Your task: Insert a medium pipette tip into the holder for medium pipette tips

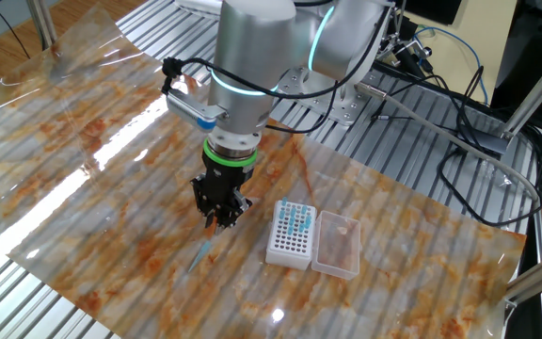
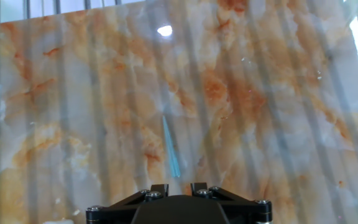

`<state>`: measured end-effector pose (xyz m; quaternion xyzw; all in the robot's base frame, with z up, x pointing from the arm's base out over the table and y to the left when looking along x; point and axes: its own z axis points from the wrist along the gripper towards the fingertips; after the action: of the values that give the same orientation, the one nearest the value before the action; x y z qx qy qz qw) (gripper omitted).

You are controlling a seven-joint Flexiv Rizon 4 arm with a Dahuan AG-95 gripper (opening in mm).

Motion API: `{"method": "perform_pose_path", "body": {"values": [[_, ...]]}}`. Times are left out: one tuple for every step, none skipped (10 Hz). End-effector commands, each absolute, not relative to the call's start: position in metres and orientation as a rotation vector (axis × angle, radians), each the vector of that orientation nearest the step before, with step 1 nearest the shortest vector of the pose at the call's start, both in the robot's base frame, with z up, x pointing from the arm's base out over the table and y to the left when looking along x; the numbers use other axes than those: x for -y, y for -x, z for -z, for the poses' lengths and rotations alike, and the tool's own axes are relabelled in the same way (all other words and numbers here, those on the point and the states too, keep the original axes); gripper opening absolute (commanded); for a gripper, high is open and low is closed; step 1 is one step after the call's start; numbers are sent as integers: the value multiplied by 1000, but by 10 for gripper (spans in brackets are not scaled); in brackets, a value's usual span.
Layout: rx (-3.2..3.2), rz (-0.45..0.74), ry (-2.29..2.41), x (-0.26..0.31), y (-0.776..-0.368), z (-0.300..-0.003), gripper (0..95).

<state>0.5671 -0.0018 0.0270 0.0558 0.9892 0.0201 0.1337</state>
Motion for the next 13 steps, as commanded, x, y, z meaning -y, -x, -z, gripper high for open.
{"method": "perform_pose_path", "body": {"values": [[-2867,-55,-169,2,-569,-24,190],[-2866,-60,-190,2,-569,-24,190],[-2865,-63,-205,2,-569,-24,190],[-2868,-66,-218,2,-569,-24,190],[-2869,-70,-220,2,-569,-24,190],[-2869,-72,-222,2,-569,-24,190],[-2869,-70,-223,2,-569,-24,190],[-2869,-70,-220,2,-569,-24,190],[-2868,-70,-208,2,-569,-24,190],[-2861,-67,-201,2,-569,-24,190],[-2858,-67,-197,2,-569,-24,190],[-2857,-67,-197,2,-569,-24,190],[-2855,-67,-194,2,-569,-24,190]]}}
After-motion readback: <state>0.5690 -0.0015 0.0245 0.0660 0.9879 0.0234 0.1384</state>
